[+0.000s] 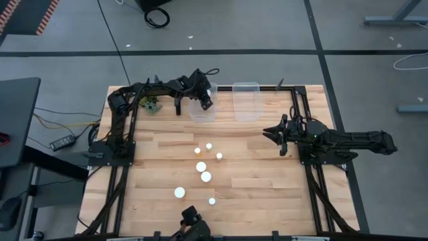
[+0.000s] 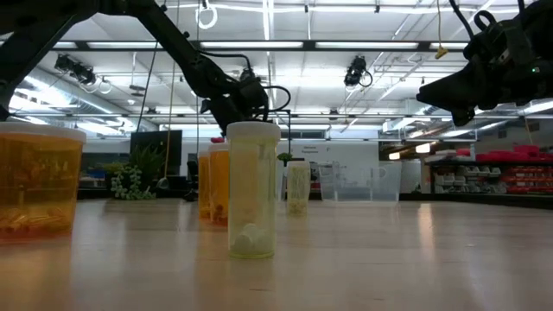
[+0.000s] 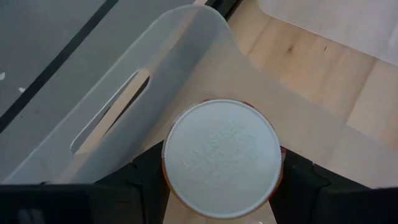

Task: Pick and place medicine bottles into bin by pill shape (circle, oval)
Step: Put the large orange pill bottle into the left transparent bin

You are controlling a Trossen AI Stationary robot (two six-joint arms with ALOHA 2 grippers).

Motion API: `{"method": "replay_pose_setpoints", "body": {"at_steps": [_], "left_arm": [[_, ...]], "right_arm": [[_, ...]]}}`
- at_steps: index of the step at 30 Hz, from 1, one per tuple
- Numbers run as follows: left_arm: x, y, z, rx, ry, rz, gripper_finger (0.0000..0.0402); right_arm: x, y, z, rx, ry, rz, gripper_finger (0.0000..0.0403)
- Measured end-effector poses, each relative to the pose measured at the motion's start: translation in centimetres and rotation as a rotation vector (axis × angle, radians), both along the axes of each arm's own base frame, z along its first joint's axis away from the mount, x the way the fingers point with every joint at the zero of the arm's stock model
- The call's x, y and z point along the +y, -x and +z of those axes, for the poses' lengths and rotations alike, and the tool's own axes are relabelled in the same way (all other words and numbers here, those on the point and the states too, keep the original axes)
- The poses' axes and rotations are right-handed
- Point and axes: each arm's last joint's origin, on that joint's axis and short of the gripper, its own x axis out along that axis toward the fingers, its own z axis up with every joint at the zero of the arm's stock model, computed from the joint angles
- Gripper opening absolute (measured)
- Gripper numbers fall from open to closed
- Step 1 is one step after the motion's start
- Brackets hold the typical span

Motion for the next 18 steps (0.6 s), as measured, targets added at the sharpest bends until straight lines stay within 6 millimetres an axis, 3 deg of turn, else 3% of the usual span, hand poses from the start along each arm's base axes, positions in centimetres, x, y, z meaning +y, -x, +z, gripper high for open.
{"method": "replay_pose_setpoints", "body": {"at_steps": [18], "left_arm": [[-0.03,-0.01,-0.01,0.008,-0.007,-0.012,0.0269]], "right_arm": [[0.00,0.00,0.00,0.000,0.000,0.000,0.0095]]}}
